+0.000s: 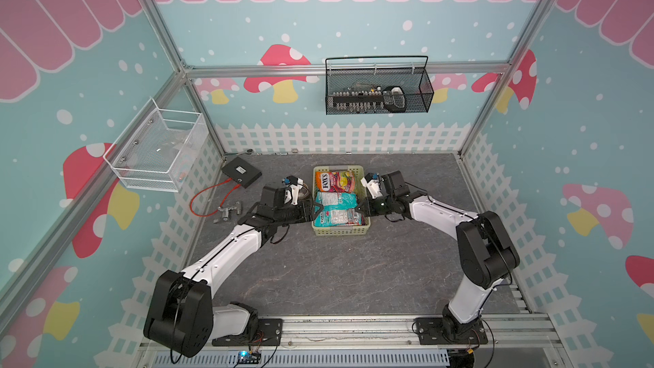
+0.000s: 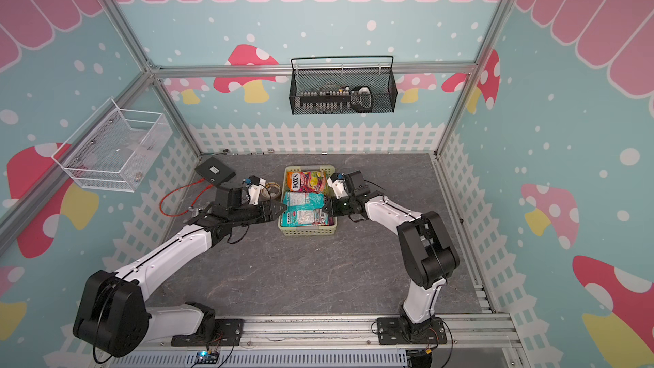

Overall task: Put the candies in the basket
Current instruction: Place the candy in the basket.

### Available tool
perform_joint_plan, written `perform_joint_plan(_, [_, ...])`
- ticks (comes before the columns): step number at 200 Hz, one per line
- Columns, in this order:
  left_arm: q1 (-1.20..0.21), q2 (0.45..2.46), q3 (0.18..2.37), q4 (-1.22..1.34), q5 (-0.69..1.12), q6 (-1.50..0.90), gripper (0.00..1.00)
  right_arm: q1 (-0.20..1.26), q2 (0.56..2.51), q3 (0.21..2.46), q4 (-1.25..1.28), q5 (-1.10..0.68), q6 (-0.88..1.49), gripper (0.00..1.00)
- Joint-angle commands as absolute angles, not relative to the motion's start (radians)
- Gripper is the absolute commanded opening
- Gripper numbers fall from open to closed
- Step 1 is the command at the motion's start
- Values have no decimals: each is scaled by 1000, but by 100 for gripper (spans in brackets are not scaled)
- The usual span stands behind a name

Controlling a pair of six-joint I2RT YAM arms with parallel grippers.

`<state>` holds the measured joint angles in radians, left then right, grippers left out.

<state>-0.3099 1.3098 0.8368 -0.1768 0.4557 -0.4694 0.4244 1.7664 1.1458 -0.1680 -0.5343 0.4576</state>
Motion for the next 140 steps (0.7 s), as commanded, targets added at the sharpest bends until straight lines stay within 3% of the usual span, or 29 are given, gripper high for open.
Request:
perform_joint_plan(1, [-312, 1302, 862, -159, 431, -471, 68, 417, 1736, 1130, -184, -487, 472, 2])
perform_joint_plan(25, [-312, 1296, 867, -159, 434, -473, 70, 417, 1723, 1125, -180, -484, 479, 8])
perform_joint_plan(52, [-313, 1265, 859, -158, 405, -467, 76, 417, 1694, 1123, -162, -477, 506, 24])
perform_joint_plan(100, [-313, 1197, 881, -167, 318, -454, 91, 412, 1570, 1129, -172, -431, 556, 40])
perform_joint_plan(103, [-313, 1191, 884, -166, 306, -452, 98, 412, 1558, 1129, -173, -420, 559, 41])
perform_joint_plan(106, [-313, 1186, 886, -165, 291, -449, 99, 411, 1544, 1129, -173, -407, 561, 42])
perform_joint_plan(140, [-318, 1107, 869, -65, 122, -350, 99, 405, 1365, 1080, -159, -64, 565, 59])
